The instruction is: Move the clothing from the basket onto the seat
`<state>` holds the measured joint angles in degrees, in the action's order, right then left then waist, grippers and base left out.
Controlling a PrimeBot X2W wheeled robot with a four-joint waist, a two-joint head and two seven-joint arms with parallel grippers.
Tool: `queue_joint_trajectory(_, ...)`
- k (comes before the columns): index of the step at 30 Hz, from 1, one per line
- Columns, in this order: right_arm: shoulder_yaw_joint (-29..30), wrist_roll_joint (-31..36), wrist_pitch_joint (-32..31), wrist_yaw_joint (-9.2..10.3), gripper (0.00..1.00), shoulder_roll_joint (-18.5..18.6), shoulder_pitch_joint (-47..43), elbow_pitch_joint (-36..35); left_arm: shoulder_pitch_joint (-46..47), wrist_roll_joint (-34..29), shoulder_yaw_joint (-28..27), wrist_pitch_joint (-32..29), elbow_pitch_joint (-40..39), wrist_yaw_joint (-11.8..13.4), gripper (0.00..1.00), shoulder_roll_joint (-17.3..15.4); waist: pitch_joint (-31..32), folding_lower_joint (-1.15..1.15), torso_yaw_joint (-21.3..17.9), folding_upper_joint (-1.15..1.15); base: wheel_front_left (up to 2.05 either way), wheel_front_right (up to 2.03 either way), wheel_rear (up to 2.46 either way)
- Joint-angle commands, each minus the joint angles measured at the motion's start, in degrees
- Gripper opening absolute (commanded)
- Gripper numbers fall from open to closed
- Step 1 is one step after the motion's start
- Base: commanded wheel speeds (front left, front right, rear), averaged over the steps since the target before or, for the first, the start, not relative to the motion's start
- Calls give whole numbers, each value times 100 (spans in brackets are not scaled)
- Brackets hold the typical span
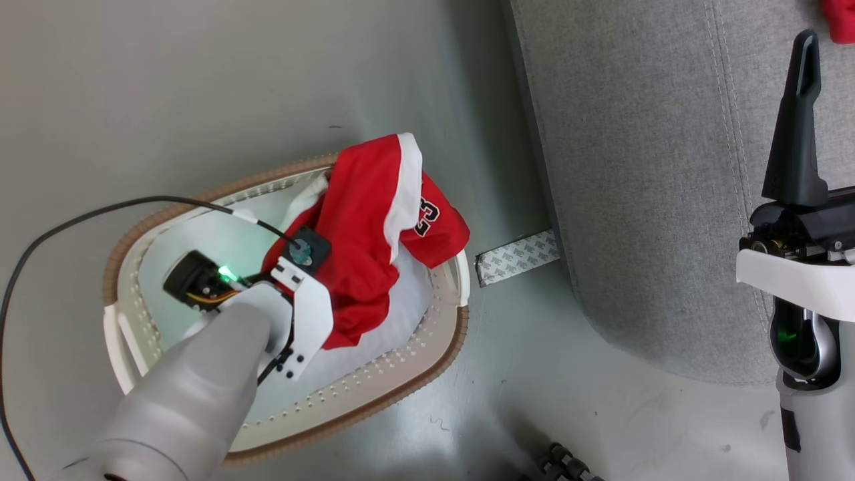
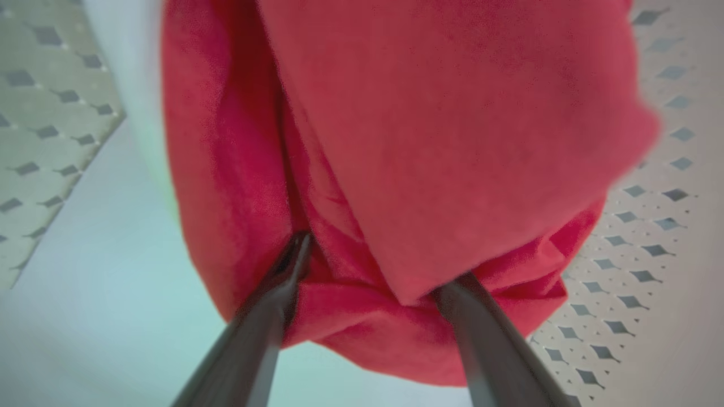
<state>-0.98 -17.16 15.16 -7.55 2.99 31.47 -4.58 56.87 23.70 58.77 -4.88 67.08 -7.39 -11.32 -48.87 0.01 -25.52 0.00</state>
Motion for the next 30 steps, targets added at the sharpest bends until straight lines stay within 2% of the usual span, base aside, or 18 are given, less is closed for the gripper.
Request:
queue_joint_trajectory(1,-3,-5,-2,13,100,-16,52,31,22,134,77,-147,90,-14,100,-25,1,-1,14,0,0,0,0)
queue_joint_trajectory(2,-8,2,-2,13,100,-16,56,36,48,154,117,-226,120,-14,100,-19,1,-1,21,0,0,0,0)
queue_joint_trajectory(3,-8,12,-2,13,100,-16,58,38,70,202,156,-280,140,-14,92,-5,1,-1,29,0,0,0,0)
queue_joint_trajectory(5,-5,29,-2,13,100,-16,66,47,96,282,214,-262,124,-14,0,7,3,-1,44,0,0,0,0)
queue_joint_trajectory(11,47,102,-2,13,100,-16,94,87,139,498,376,6,38,-14,0,-1,99,-1,98,0,0,0,0)
queue_joint_trajectory(15,85,190,-2,13,100,-12,26,169,-66,697,419,202,55,-14,0,95,444,-1,165,0,0,0,0)
queue_joint_trajectory(23,249,565,-2,13,100,1,-297,345,-556,1157,586,808,-109,-14,0,436,1628,-1,507,0,0,0,0)
queue_joint_trajectory(30,210,607,-2,13,100,263,-719,592,-939,1607,685,1463,-442,-14,0,671,2725,-1,924,0,0,0,0)
